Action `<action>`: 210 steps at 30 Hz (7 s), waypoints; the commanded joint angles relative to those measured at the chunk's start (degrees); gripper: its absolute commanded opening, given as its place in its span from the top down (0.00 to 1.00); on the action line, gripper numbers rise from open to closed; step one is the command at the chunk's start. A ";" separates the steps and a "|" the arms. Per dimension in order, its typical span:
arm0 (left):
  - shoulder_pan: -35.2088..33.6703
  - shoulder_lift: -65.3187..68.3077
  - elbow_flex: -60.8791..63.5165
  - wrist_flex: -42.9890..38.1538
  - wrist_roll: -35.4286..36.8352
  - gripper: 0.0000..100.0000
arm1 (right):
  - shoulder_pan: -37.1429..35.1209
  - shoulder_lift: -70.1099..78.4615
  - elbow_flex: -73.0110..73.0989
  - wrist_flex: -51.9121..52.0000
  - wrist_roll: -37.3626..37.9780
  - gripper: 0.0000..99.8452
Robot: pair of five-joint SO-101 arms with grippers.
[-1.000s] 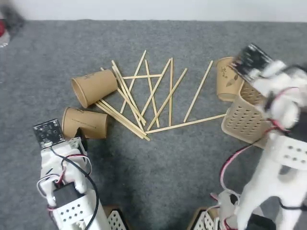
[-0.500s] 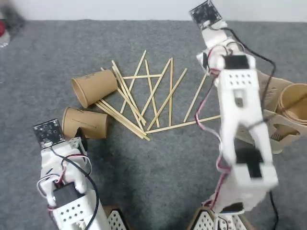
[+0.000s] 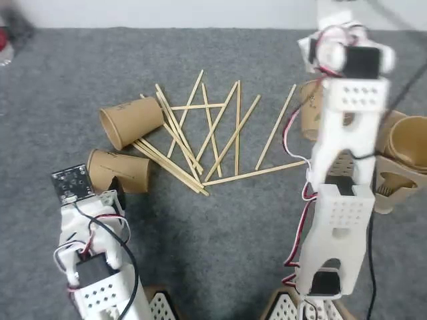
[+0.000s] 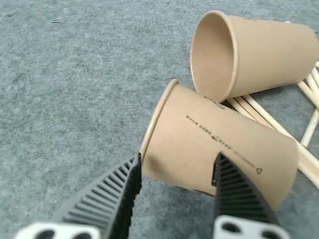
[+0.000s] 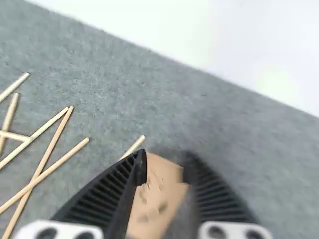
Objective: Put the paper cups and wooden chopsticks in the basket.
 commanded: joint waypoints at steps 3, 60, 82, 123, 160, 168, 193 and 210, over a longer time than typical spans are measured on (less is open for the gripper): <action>0.26 -0.53 -0.31 0.18 0.18 0.77 | 7.87 -6.99 0.97 6.11 0.97 0.88; 0.26 -0.53 -0.31 1.05 0.09 0.77 | 28.62 -47.34 85.36 -21.14 0.26 0.83; 0.26 -0.53 -0.31 1.05 0.09 0.77 | -1.10 -29.41 67.69 -38.29 3.52 0.76; 0.62 -0.53 -0.31 0.62 0.09 0.77 | 2.68 27.74 -3.43 5.14 13.01 0.96; 0.44 -0.53 -0.31 0.18 0.09 0.77 | 1.54 -58.42 99.69 6.02 20.22 0.96; 0.53 -0.53 -0.31 0.18 0.09 0.77 | -0.13 -63.43 96.09 5.58 19.60 0.94; 0.26 -0.53 -0.31 0.97 0.09 0.77 | -17.71 -46.02 96.35 -8.04 -0.62 0.73; 0.26 -0.53 -0.31 0.88 0.09 0.77 | -5.14 -38.81 96.35 -10.24 9.23 0.73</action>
